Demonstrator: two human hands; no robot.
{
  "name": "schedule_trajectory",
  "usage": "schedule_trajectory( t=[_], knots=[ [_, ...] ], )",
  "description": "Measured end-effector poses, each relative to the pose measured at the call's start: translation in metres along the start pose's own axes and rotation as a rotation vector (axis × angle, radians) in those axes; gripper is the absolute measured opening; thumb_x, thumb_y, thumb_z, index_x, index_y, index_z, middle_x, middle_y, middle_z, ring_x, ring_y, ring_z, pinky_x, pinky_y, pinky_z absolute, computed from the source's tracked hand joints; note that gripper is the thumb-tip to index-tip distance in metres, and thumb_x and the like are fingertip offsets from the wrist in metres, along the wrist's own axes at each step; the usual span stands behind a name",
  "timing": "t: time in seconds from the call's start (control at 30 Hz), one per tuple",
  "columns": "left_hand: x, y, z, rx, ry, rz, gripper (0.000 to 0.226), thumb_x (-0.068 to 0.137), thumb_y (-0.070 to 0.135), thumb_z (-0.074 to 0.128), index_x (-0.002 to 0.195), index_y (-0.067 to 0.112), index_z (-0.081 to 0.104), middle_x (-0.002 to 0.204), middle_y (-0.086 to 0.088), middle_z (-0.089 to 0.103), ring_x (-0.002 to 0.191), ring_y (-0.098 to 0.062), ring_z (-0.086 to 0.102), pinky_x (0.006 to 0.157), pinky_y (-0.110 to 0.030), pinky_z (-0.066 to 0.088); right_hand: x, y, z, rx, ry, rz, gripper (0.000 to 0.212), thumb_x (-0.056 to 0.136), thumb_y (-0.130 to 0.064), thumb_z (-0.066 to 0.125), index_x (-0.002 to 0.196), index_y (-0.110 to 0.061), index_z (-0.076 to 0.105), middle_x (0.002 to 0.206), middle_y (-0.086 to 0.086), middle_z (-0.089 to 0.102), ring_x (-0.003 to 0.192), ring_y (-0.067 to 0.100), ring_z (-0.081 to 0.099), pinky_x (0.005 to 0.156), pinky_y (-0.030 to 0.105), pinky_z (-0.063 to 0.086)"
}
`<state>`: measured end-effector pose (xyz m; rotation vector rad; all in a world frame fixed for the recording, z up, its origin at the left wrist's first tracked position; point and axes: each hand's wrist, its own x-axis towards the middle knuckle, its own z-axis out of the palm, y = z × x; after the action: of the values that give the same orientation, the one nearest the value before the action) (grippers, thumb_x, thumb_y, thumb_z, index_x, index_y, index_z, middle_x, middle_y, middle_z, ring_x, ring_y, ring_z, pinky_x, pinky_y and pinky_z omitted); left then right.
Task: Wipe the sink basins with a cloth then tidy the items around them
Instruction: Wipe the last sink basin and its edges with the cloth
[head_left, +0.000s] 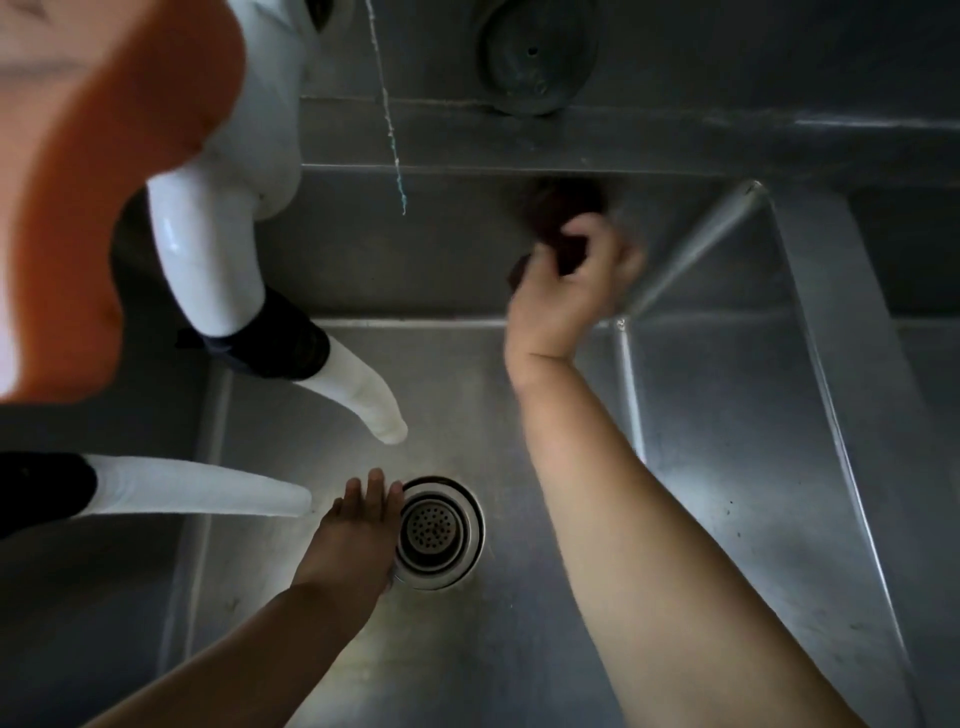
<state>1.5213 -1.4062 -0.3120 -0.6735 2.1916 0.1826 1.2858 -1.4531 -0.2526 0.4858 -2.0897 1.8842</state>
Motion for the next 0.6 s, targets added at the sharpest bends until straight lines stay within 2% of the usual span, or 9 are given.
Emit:
schedule_trajectory(
  t=[0.1,0.2,0.23,0.3,0.37,0.47,0.6],
  knots=[
    [-0.003,0.001,-0.005,-0.03,-0.001,-0.008,0.095,0.087,0.037,0.06,0.149,0.003,-0.004,0.155,-0.024,-0.002,0.141,-0.039,0.012,0.111,-0.039,0.026,0.038,0.007,-0.015,0.033,0.209,0.069,0.029,0.065,0.012,0.058,0.086,-0.008,0.058,0.103,0.016,0.044,0.092,0.023,0.053,0.089,0.029,0.048],
    [-0.005,0.001,-0.013,-0.068,0.063,-0.008,0.105,0.069,0.04,0.079,0.146,-0.004,0.022,0.148,-0.033,0.021,0.131,-0.046,0.033,0.1,-0.045,0.041,0.039,0.011,-0.015,-0.003,0.218,0.069,0.02,0.072,0.011,0.058,0.089,0.0,0.057,0.104,0.009,0.038,0.096,0.026,0.052,0.087,0.03,0.049],
    [-0.005,0.0,-0.013,-0.048,0.055,-0.001,0.099,0.076,0.036,0.073,0.148,-0.002,0.016,0.15,-0.032,0.015,0.134,-0.046,0.028,0.104,-0.045,0.038,0.033,0.013,-0.011,-0.021,0.199,0.045,0.019,0.072,0.011,0.058,0.089,0.003,0.057,0.103,0.006,0.037,0.096,0.027,0.052,0.087,0.031,0.049],
    [-0.003,-0.001,-0.003,-0.024,0.016,0.001,0.086,0.092,0.026,0.054,0.149,0.002,-0.005,0.154,-0.027,-0.003,0.141,-0.042,0.011,0.112,-0.042,0.025,0.019,0.017,-0.002,-0.058,0.156,0.026,0.018,0.071,0.01,0.06,0.088,0.005,0.058,0.102,0.007,0.038,0.096,0.03,0.053,0.088,0.023,0.046],
    [0.0,-0.001,0.0,-0.013,0.006,-0.003,0.084,0.094,0.025,0.049,0.148,0.002,-0.01,0.154,-0.026,-0.007,0.142,-0.042,0.007,0.113,-0.042,0.022,0.003,0.022,0.006,-0.087,0.093,0.032,0.019,0.07,0.008,0.061,0.087,0.003,0.058,0.101,0.015,0.042,0.095,0.033,0.051,0.087,0.019,0.041],
    [0.003,-0.001,0.002,0.021,0.005,0.012,0.085,0.094,0.025,0.05,0.148,0.002,-0.011,0.154,-0.026,-0.008,0.142,-0.043,0.006,0.113,-0.043,0.022,-0.031,0.034,0.016,-0.194,-0.139,-0.017,0.023,0.069,0.004,0.064,0.087,-0.008,0.059,0.101,0.02,0.045,0.093,0.035,0.049,0.085,0.034,0.042],
    [0.006,0.0,0.002,0.04,-0.018,-0.001,0.087,0.093,0.025,0.052,0.148,0.002,-0.011,0.154,-0.026,-0.008,0.142,-0.042,0.007,0.112,-0.042,0.024,-0.057,0.055,0.016,-0.395,-0.449,-0.122,0.022,0.066,0.004,0.07,0.083,-0.008,0.064,0.097,0.019,0.05,0.086,0.036,0.047,0.074,0.036,0.041]
  ],
)
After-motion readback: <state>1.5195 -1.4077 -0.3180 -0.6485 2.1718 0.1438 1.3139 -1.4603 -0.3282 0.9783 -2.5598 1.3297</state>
